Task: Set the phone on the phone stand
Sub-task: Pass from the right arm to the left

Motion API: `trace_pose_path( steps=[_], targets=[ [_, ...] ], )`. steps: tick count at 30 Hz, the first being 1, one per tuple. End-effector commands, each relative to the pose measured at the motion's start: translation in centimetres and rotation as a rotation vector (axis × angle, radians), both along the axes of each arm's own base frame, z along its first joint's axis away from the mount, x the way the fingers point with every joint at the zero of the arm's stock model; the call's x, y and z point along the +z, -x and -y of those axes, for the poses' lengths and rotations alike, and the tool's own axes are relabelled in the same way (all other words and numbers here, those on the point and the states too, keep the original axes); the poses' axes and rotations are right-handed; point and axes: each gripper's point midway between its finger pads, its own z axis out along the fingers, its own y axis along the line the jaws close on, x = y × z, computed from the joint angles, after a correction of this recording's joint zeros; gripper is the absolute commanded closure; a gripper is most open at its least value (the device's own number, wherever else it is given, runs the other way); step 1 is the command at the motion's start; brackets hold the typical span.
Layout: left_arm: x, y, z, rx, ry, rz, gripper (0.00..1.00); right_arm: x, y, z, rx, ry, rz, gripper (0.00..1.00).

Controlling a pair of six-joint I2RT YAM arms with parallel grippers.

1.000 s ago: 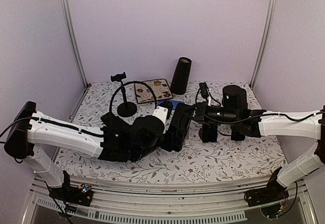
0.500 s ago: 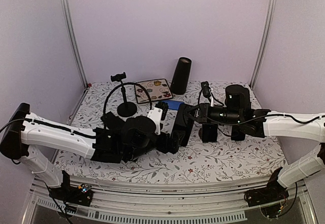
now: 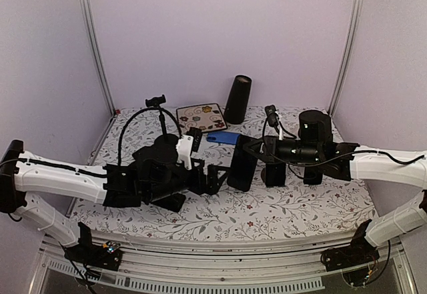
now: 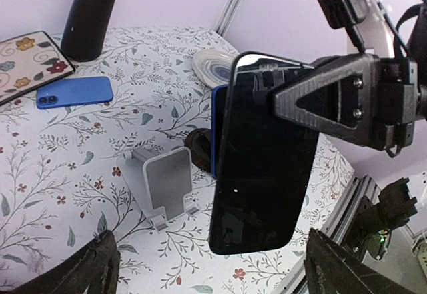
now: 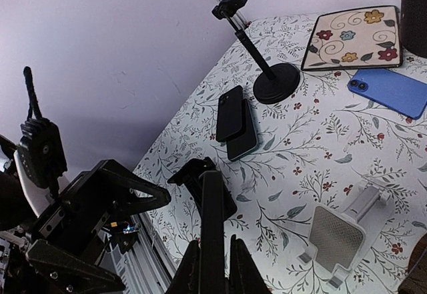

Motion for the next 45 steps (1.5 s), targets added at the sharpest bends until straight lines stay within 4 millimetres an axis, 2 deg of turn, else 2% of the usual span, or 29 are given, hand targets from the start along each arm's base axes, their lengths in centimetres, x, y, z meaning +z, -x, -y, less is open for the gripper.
trace_pose_path(
  steps=[1, 8, 15, 21, 27, 32, 36, 45],
  targets=[
    [0.7, -0.4, -0.9, -0.035, 0.074, -0.025, 0.03, 2.3, 0.0, 0.0, 0.017, -0.037, 0.087, 0.96],
    [0.9, -1.2, -1.6, -0.068, 0.103, -0.032, 0.03, 1.8, 0.2, -0.9, 0.085, -0.002, 0.139, 0.97],
    [0.9, -2.4, -2.0, -0.08, 0.112, -0.037, 0.03, 0.2, 0.1, -1.8, 0.144, 0.059, 0.203, 0.98],
    [0.5, -2.5, -1.3, -0.117, 0.124, -0.054, 0.03, -1.3, -0.5, -1.9, 0.161, 0.131, 0.273, 0.98],
    [0.4, -2.6, 0.2, -0.173, 0.117, -0.053, 0.05, -0.8, 0.4, -2.3, 0.236, 0.132, 0.353, 0.98],
    [0.5, -3.1, 1.1, -0.227, 0.121, -0.057, 0.22, -0.2, 2.0, -2.6, 0.316, 0.092, 0.363, 0.98],
    [1.3, -2.7, 1.8, -0.299, 0.145, -0.04, 0.36, 0.1, 3.4, -2.8, 0.385, 0.06, 0.356, 0.98],
    [2.3, -1.5, 3.0, -0.451, 0.193, -0.021, 0.57, 0.8, 4.6, -2.7, 0.455, 0.012, 0.351, 0.97]
  ],
)
